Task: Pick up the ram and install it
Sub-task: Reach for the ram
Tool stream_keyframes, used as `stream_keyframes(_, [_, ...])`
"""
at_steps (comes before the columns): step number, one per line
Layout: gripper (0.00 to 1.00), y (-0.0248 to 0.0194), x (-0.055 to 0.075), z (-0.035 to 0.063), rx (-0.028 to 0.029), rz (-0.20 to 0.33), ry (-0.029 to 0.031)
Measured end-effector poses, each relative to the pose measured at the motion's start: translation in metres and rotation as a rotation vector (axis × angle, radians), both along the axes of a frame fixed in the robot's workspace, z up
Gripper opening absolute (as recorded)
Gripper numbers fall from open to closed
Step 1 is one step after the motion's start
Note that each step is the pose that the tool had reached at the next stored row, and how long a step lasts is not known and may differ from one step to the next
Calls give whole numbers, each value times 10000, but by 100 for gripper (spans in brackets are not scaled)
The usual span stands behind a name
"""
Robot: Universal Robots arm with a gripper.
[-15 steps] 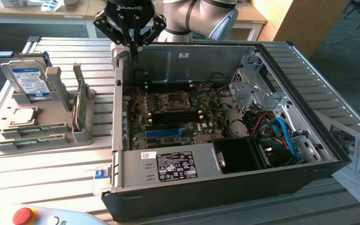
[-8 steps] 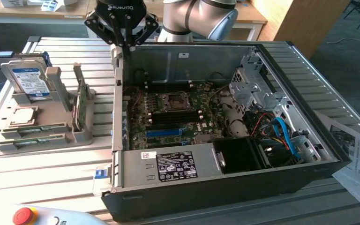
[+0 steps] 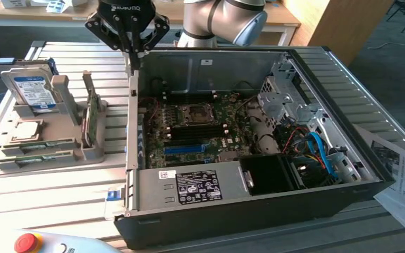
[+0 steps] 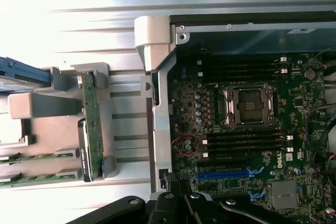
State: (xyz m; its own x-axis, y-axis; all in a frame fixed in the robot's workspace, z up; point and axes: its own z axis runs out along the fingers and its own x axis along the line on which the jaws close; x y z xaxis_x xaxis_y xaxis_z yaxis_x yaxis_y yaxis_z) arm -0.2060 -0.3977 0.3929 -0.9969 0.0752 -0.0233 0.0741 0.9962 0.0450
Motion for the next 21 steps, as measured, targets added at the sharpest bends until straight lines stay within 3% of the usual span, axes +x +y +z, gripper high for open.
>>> stream_keyframes(21, [10,3,-296,-5,0,-1,0])
